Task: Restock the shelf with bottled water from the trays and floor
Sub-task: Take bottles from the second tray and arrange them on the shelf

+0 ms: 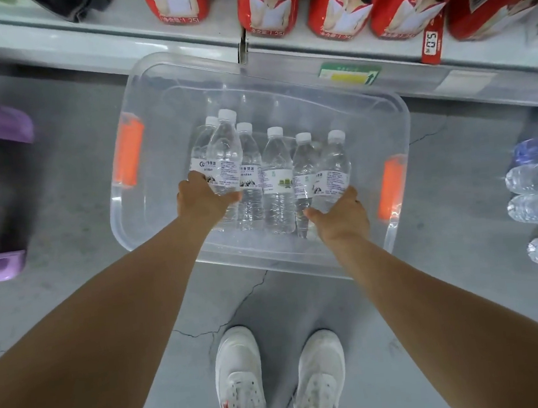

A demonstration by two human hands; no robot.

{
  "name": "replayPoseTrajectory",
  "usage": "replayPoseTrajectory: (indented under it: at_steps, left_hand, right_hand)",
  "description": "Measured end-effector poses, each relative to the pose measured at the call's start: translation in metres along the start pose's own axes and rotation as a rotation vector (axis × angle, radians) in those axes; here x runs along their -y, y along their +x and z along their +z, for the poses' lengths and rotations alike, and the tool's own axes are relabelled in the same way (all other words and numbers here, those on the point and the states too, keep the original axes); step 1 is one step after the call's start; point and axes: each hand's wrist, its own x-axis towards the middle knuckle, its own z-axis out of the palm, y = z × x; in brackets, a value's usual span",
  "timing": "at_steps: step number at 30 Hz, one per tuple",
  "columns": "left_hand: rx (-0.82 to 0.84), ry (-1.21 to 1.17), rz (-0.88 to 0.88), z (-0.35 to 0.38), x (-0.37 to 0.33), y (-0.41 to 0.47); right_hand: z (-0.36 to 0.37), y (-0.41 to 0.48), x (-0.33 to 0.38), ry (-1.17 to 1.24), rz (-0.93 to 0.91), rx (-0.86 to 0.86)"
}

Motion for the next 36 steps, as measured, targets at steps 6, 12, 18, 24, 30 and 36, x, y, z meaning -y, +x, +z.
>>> replayPoseTrajectory:
  at_steps: [6, 12, 18, 24, 30, 36]
  left_hand:
    - [0.042, 0.105, -0.127, -0.004, -0.006, 0.001]
    - [0.151, -0.017, -0.221, -0.044, -0.024, -0.029]
    - [0.159, -0.377, -0.188, -0.1, -0.049, -0.111]
    - [0.237, -0.656, -0.195, -0.17, -0.074, -0.219]
    - [0.246, -0.732, 0.021, -0.26, -0.117, -0.351]
    - [0.188, -0.821, 0.244, -0.369, -0.188, -0.49]
  right_hand:
    - [-0.013, 0.002, 0.003, 0.455, 0.109, 0.09]
    - [-0.049, -0.041, 0.008, 0.972, 0.118, 0.444]
    - [-0.1, -0.119, 0.017, 1.124, 0.003, 0.65]
    - [-0.176, -0.213, 0.023, 1.179, -0.118, 0.75]
    - [-0.269, -0.32, 0.03, 1.312, -0.209, 0.804]
    - [-0.385, -0.436, 0.052, 1.348, -0.395, 0.809]
